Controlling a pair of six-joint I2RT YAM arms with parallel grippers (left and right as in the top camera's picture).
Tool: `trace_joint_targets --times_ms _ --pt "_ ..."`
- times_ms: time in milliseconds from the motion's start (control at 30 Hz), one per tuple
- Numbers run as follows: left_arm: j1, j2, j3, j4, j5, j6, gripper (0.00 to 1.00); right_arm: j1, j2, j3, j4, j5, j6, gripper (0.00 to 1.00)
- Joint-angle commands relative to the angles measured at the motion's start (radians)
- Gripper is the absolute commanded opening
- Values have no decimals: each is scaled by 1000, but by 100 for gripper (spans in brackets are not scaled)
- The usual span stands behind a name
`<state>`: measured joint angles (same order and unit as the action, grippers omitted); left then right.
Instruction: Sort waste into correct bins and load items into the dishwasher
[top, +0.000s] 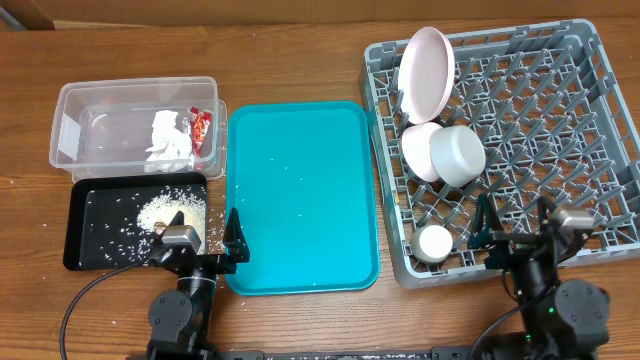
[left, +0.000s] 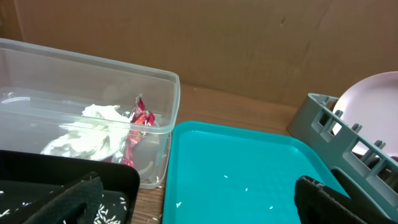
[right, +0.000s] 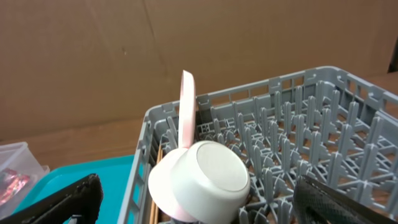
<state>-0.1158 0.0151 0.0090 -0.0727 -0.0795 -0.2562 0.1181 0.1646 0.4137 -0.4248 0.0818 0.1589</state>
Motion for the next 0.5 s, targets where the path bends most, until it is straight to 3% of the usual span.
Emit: trace_joint_targets --times_ms 0,467 --pt "6 -10 -4 3 -5 -10 100 -3 -77 -91 48 -6 -3 100" --pt "6 -10 -4 3 -5 -10 100 0 -163 -405 364 -10 -3 100"
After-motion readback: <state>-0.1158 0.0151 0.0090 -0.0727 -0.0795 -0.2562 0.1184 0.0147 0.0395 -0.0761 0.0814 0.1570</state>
